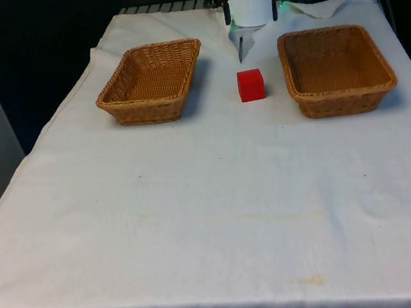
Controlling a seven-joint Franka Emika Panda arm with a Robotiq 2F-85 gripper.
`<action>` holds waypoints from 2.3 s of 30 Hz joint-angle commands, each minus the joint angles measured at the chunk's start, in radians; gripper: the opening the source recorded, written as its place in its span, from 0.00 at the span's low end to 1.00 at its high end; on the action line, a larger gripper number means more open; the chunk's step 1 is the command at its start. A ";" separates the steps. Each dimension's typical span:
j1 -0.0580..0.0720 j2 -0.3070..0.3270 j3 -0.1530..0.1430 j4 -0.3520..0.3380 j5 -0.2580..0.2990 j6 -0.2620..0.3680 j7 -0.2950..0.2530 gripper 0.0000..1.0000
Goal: Pick up the red cube and place it into the right basket.
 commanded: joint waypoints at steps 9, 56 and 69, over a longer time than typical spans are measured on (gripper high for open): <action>0.000 0.010 -0.002 -0.004 0.003 0.015 -0.002 1.00; 0.013 0.187 0.019 -0.025 0.095 0.238 -0.062 1.00; 0.003 0.215 -0.004 -0.055 0.138 0.297 -0.130 1.00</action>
